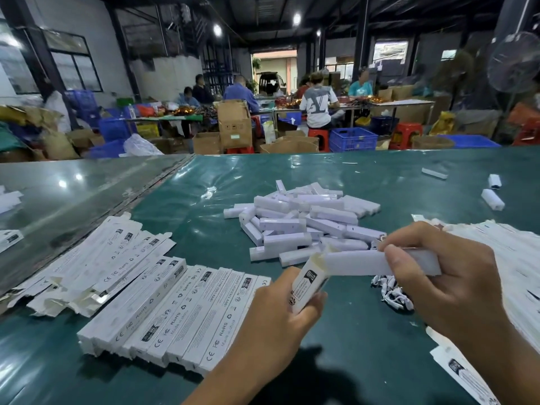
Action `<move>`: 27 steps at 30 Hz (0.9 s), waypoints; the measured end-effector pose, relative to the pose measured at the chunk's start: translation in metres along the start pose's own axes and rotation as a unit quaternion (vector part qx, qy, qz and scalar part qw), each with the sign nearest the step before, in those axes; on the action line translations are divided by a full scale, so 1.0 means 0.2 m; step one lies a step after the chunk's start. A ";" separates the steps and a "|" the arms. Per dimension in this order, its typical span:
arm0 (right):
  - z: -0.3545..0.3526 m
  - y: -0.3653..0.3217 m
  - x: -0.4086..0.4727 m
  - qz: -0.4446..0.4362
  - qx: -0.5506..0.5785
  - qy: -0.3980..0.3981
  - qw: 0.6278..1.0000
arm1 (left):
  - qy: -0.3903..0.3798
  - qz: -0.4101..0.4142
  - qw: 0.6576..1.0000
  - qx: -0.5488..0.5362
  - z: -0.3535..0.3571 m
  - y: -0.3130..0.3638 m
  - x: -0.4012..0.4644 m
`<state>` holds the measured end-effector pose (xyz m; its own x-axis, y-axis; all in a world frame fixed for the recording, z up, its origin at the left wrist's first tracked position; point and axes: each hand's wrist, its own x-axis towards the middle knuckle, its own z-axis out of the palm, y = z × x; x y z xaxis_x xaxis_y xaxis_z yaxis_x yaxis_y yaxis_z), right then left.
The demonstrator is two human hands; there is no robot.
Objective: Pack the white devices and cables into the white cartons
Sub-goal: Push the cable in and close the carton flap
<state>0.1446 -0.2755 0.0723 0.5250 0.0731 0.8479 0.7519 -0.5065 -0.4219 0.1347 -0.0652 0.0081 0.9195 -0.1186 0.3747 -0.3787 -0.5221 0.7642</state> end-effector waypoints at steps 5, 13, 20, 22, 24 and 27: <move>0.00 0.05 0.00 0.040 0.030 -0.008 0.999 | -0.020 0.038 0.999 0.011 0.00 0.01 -0.01; 0.01 0.07 0.01 0.140 0.155 -0.033 0.977 | -0.034 0.059 0.998 0.010 0.00 0.02 -0.02; -0.06 0.00 0.05 0.119 0.155 -0.071 0.978 | -0.038 0.073 0.996 -0.022 0.03 0.04 -0.04; -0.05 -0.02 0.04 0.110 0.166 -0.096 0.975 | -0.048 0.086 0.995 -0.027 0.05 0.06 -0.05; -0.02 -0.04 0.03 0.108 0.200 -0.107 0.968 | -0.040 0.095 0.993 -0.049 0.07 0.07 -0.05; 0.04 -0.04 0.01 0.144 0.266 -0.075 0.950 | -0.044 0.082 0.991 -0.093 0.08 0.10 -0.06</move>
<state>0.1428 -0.2640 0.0748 0.7599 0.1389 0.6350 0.6433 -0.0211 -0.7653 0.1177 -0.0877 0.0109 0.8461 -0.2662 0.4619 -0.5299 -0.3254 0.7831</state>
